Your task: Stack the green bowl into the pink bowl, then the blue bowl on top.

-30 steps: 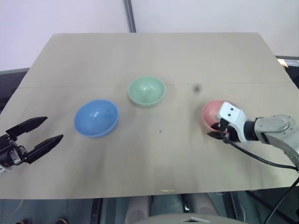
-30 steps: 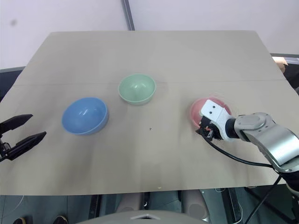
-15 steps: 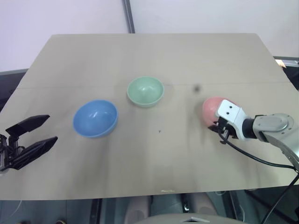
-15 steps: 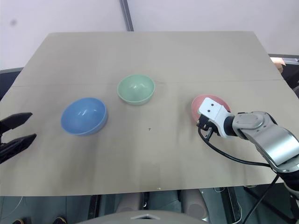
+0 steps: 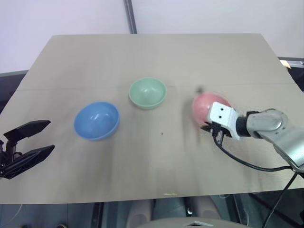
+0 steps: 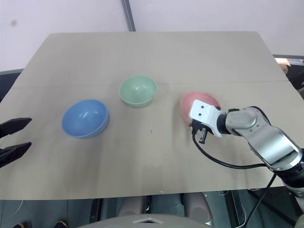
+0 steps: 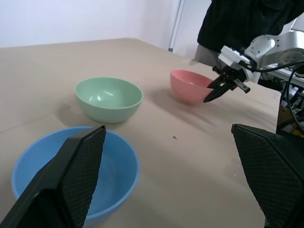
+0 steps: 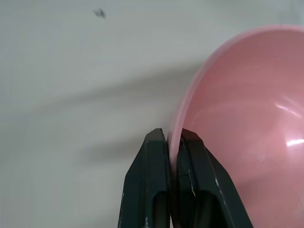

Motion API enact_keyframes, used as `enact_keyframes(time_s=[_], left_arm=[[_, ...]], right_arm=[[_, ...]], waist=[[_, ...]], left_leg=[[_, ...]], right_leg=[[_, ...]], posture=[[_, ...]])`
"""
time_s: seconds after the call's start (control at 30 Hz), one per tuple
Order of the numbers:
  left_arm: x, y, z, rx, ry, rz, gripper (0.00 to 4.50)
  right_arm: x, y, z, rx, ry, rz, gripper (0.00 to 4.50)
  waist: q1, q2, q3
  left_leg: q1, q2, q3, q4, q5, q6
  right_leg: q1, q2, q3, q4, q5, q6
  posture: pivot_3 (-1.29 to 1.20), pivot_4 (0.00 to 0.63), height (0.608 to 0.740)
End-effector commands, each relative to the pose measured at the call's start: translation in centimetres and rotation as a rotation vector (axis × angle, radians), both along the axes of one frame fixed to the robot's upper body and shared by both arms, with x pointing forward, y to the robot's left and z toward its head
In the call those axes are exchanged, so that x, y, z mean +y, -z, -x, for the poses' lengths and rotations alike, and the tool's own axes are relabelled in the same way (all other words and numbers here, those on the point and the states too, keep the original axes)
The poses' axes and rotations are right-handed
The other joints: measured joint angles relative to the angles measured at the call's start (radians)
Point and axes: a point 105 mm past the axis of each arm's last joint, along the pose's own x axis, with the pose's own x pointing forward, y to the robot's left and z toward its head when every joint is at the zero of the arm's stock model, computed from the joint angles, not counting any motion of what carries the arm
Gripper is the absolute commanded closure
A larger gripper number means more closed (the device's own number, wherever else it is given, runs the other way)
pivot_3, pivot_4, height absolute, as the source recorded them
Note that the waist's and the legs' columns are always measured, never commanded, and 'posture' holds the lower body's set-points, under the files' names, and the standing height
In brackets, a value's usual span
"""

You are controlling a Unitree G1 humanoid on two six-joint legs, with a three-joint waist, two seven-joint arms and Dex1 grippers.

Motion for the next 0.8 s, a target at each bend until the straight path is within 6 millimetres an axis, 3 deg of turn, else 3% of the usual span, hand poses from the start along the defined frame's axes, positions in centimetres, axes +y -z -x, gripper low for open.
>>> enact_keyframes(time_s=[0.03,0.3,0.8], left_arm=[[-0.2,-0.8,0.1,-0.030,0.018,-0.027,0.00],[-0.2,-1.1,-0.4,-0.032,0.025,-0.031,0.00],[-0.2,-1.1,0.4,0.012,0.034,-0.058,0.00]], right_arm=[[3.4,-1.9,1.5,-0.101,-0.212,-0.008,4.46],[6.9,-1.3,2.9,-0.028,-0.355,-0.022,4.46],[9.4,0.6,3.9,0.128,-0.345,-0.036,4.46]], waist=[[0.000,0.000,0.000],[0.002,0.000,0.000],[0.000,0.000,0.000]], left_leg=[[0.000,0.000,0.000,0.000,0.000,0.000],[-0.002,0.000,-0.003,0.001,0.000,0.000],[-0.002,0.000,-0.008,0.000,0.001,-0.002]], right_leg=[[0.000,0.000,0.000,0.000,0.000,0.000],[0.000,-0.002,-0.002,0.000,0.000,0.000],[0.000,-0.001,-0.007,0.001,0.000,0.000]], posture=[[0.00,0.150,0.740],[0.00,0.150,0.740],[0.00,0.150,0.740]])
